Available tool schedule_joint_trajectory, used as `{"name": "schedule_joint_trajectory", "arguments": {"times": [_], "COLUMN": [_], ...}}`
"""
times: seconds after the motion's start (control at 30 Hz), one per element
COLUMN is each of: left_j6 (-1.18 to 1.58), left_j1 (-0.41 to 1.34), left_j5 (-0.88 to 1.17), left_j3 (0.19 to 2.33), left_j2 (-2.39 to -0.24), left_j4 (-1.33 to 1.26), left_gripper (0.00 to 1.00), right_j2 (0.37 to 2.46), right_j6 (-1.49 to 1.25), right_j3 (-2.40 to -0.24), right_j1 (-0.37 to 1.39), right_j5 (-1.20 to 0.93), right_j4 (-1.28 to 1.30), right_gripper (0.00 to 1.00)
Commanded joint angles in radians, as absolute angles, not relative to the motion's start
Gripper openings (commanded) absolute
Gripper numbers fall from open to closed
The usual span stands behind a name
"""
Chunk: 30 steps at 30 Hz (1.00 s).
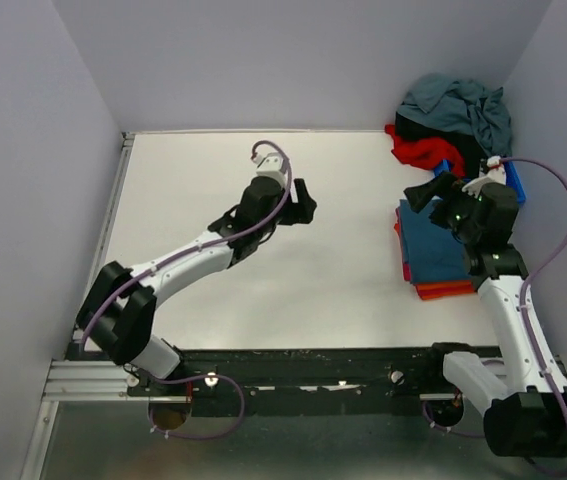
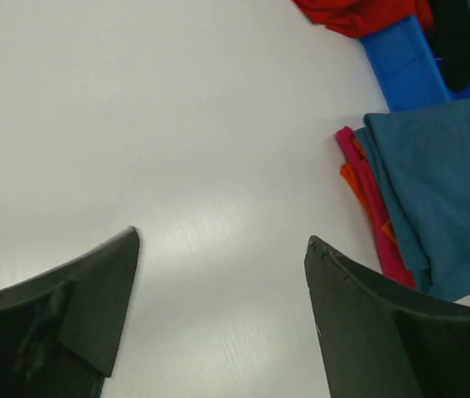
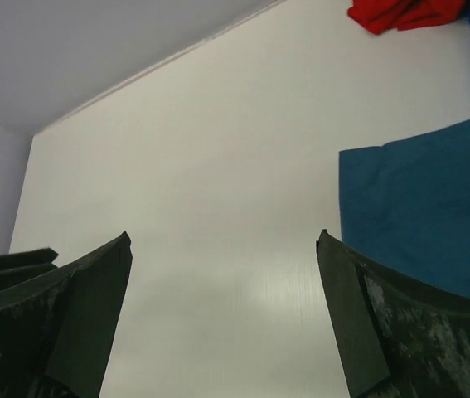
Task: Fold and stack the t-shirts
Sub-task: Put the neatly folded tshirt into the corner of the board with both arms
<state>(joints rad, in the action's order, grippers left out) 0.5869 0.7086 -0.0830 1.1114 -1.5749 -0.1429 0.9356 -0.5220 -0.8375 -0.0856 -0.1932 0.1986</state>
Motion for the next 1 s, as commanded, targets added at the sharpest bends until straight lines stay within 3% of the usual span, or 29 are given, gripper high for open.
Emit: {"name": "schedule_joint_trajectory", "arguments": {"times": [0.0, 0.2, 0.4, 0.53, 0.97], "left_j6": [0.523, 0.520, 0.505, 0.489, 0.503], "left_j1": [0.709, 0.707, 0.707, 0.706, 0.706], "left_j5": [-0.297, -0.481, -0.555, -0.571, -0.572], "left_j3": [0.906, 0.612, 0.456, 0.347, 0.345], "left_j2": [-1.350, -1.088, -0.964, -0.911, -0.879], "left_j4": [-0.133, -0.192, -0.213, -0.316, -0.313], "left_gripper": [0.99, 0.99, 0.99, 0.99, 0.99], "right_j2": [0.939, 0.898, 0.729, 0.725, 0.759], "right_j6": [-0.408, -0.370, -0.399, -0.428, -0.453], "right_j3": [-0.830, -0.646, -0.384, -0.253, -0.278], "right_j1": [0.044, 0.247, 0.310, 0.311, 0.311], "right_j5": [-0.198, -0.112, -0.086, -0.072, -0.087], "right_j4": [0.150, 0.049, -0.182, -0.345, -0.308], "right_gripper": [1.00, 1.00, 1.00, 1.00, 1.00]}}
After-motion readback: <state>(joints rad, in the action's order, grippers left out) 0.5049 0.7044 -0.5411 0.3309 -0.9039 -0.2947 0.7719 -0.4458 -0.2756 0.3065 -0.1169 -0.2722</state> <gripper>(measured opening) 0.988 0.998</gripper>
